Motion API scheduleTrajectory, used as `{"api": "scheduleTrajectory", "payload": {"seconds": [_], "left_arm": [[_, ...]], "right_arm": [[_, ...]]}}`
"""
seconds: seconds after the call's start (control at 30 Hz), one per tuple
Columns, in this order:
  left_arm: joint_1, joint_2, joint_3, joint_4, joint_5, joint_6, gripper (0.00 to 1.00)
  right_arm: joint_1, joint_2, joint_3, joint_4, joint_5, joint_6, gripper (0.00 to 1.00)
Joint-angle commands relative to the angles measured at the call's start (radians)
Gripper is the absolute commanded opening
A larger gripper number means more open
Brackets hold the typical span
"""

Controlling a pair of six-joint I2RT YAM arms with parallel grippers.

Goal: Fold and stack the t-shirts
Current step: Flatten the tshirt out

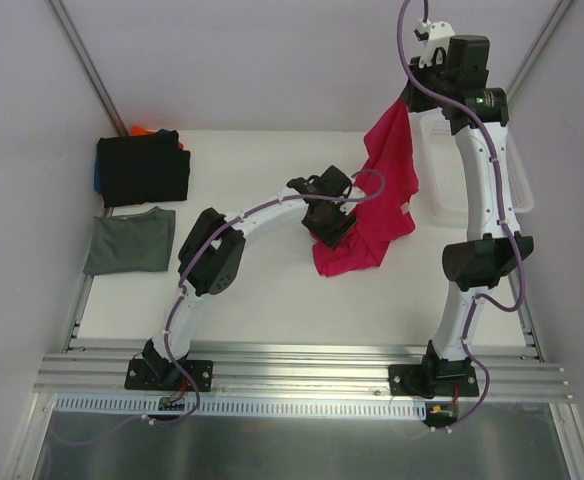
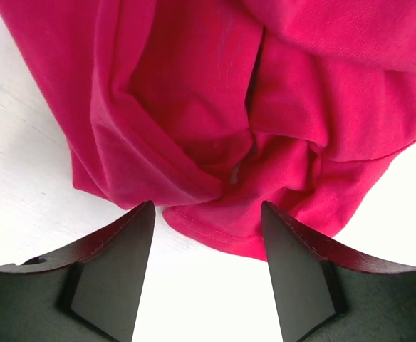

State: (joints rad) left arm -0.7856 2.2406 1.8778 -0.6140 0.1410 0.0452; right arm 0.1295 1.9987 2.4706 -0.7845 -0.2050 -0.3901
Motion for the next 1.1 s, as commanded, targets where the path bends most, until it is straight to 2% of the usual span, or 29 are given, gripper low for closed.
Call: {"api": "scheduleTrajectory", "payload": {"seconds": [0.0,0.17,0.33,0.63,1.07], "left_arm": [[-0.010,0.019,0.066,-0.007,-0.046,0.030,0.62],[-0.014,0.074,0.139,0.003,-0.089,0.039,0.61],[-0.012,0.125,0.188,0.008,-0.095,0.047,0.56],[0.009,0.057,0.109,-0.016,-0.109,0.013,0.52],[0.032,-0.082,-0.009,-0.032,-0.153,0.012,0.50]], "right_arm": [[-0.007,-0.003,0.045,0.018,-0.043,0.036,0.01],[-0.017,0.003,0.044,0.013,-0.066,0.057,0.01],[-0.021,0.002,0.036,0.010,-0.076,0.063,0.00],[-0.034,0.009,0.045,0.008,-0.077,0.065,0.00],[-0.034,0.041,0.082,0.014,-0.071,0.073,0.00]]}}
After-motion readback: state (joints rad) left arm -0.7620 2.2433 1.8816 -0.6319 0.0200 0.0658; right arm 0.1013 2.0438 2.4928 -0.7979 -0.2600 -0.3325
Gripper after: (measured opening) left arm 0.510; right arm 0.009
